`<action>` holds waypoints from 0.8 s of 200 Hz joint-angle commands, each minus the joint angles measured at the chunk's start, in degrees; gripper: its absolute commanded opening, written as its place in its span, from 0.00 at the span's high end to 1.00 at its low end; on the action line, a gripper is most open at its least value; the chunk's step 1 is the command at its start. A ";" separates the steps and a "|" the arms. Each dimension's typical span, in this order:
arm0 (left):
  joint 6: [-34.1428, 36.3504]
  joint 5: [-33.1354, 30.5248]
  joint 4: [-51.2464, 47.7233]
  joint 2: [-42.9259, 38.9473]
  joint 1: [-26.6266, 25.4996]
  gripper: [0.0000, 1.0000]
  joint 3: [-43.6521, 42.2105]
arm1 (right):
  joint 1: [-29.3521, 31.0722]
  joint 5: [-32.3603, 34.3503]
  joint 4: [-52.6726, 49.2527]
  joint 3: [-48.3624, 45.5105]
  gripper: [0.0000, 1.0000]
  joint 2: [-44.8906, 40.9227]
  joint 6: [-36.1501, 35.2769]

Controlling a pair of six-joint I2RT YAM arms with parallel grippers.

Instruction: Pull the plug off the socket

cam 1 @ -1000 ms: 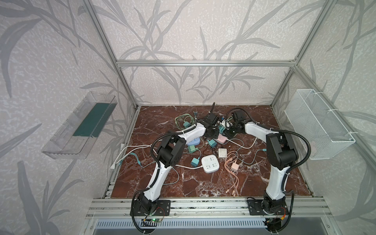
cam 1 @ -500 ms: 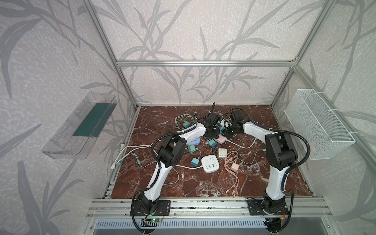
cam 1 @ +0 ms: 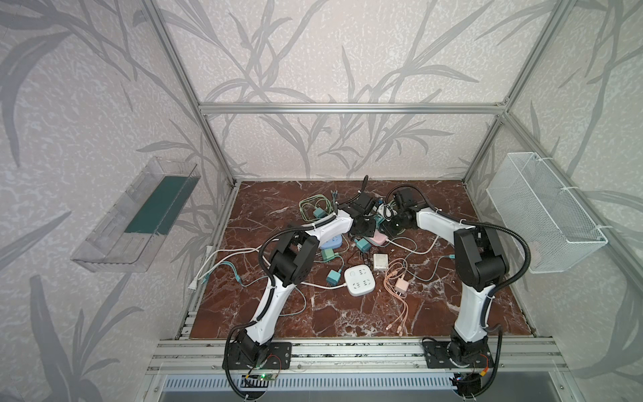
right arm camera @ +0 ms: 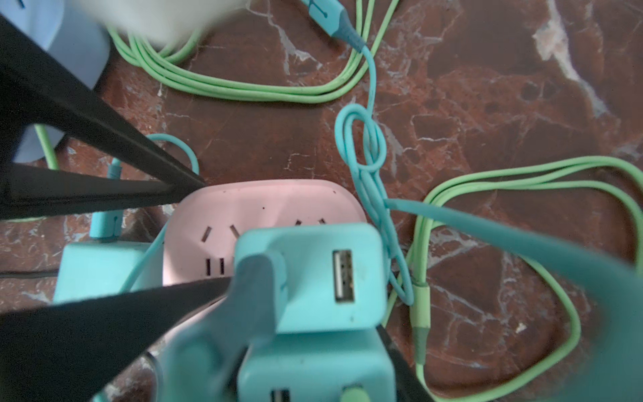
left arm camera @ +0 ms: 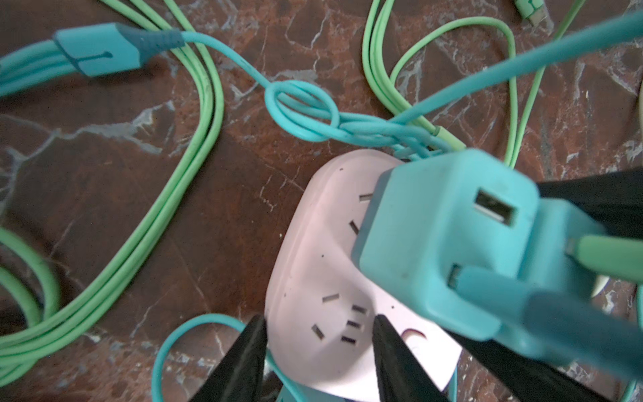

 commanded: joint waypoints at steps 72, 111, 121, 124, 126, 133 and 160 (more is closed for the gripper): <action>0.13 -2.41 -9.05 4.96 -0.76 0.51 -1.38 | -0.44 -0.89 2.28 4.66 0.79 -5.39 2.76; 0.20 -2.54 -9.11 4.99 -0.73 0.51 -1.45 | -0.45 -0.28 1.42 5.11 0.79 -5.74 2.02; 0.18 -2.41 -9.02 5.00 -0.74 0.51 -1.42 | -0.45 -0.19 1.25 5.02 0.79 -5.83 1.91; 0.20 -2.48 -9.02 5.00 -0.73 0.50 -1.44 | -0.45 -0.14 1.17 5.02 0.79 -5.83 1.84; 0.15 -2.43 -9.00 5.04 -0.72 0.51 -1.38 | -0.45 -0.04 1.16 5.02 0.79 -5.83 1.83; 0.08 -2.42 -8.94 5.00 -0.72 0.51 -1.53 | -0.44 0.05 1.15 4.87 0.79 -5.79 1.66; -0.42 -1.75 -8.74 4.83 -0.69 0.51 -1.53 | -0.55 0.85 1.19 3.81 0.79 -5.96 1.43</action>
